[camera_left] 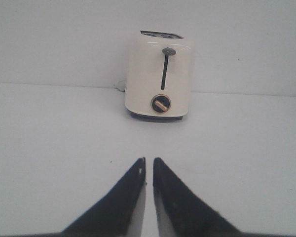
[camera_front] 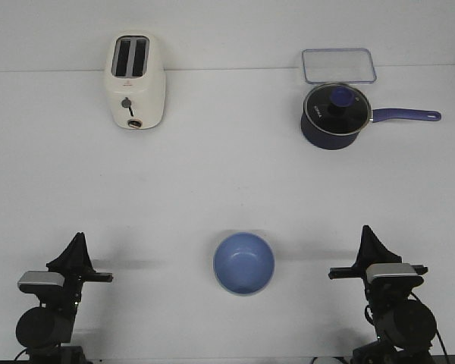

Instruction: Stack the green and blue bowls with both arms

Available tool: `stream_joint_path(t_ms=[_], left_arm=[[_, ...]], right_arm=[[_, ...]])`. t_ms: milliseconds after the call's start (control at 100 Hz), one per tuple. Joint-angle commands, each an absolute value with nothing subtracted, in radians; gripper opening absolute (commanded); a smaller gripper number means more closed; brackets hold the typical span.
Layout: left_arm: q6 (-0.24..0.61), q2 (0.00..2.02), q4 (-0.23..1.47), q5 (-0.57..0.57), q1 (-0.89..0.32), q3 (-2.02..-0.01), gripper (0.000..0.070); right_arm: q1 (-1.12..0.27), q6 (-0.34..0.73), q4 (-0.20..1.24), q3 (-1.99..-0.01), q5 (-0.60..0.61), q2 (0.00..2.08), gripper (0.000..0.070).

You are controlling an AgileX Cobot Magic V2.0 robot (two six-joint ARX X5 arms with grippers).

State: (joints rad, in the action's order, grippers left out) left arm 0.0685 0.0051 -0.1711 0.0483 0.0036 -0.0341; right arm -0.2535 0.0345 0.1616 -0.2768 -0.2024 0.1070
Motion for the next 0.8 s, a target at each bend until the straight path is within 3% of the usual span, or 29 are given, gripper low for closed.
stream_joint_path(t_ms=[0, 120, 350, 500, 790], left_arm=[[0.068, 0.003, -0.181, 0.049, 0.004, -0.014, 0.0015], [0.068, 0.003, -0.181, 0.049, 0.004, -0.014, 0.0015], [0.068, 0.003, -0.182, 0.049, 0.004, -0.014, 0.0015], [0.068, 0.003, -0.181, 0.049, 0.004, -0.014, 0.0015], [0.068, 0.003, -0.181, 0.049, 0.004, -0.014, 0.0015]], right_arm=[[-0.197, -0.134, 0.133, -0.253, -0.12, 0.087, 0.0], [-0.1, -0.238, 0.126, -0.193, -0.027, 0.043, 0.0], [-0.037, -0.321, 0.089, -0.079, -0.021, 0.001, 0.0], [-0.037, -0.319, -0.003, -0.014, -0.021, 0.001, 0.0], [-0.038, -0.278, -0.004, -0.013, -0.019, 0.001, 0.0]])
